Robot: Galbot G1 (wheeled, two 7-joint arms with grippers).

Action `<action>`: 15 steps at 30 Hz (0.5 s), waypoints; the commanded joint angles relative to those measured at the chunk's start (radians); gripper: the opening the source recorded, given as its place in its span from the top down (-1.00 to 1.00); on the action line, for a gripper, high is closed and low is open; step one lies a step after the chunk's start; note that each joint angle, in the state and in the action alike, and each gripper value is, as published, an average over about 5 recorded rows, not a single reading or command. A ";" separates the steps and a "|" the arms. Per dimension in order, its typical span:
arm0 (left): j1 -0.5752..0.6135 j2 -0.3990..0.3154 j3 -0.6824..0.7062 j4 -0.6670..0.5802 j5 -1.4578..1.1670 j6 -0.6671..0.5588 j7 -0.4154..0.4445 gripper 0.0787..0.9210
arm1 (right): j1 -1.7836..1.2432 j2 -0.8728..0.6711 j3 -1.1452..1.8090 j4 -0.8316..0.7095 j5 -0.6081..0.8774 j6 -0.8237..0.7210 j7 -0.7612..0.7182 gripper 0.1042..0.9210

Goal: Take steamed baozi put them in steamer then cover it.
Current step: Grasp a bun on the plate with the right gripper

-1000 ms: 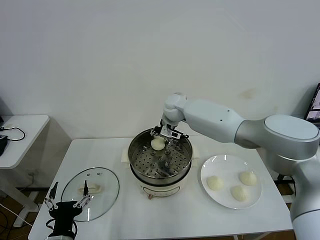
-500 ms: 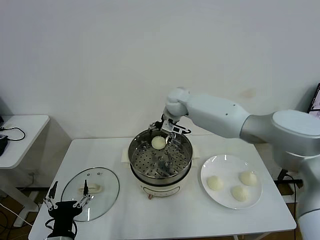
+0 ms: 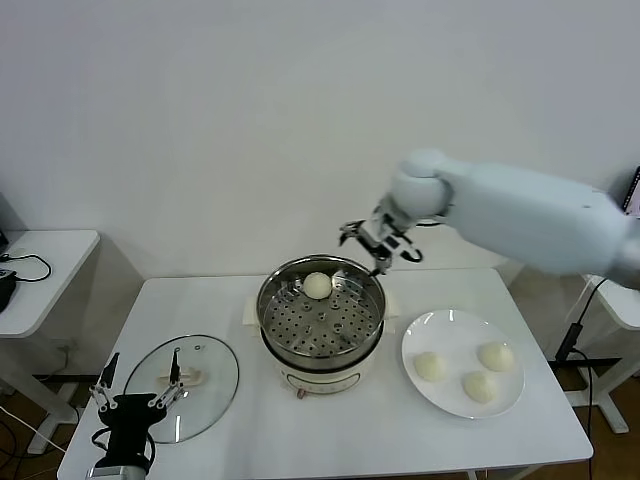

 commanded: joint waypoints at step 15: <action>-0.031 0.032 0.006 0.020 -0.001 0.012 0.003 -0.77 | -0.631 -0.535 0.335 0.271 -0.156 -0.186 0.040 -0.76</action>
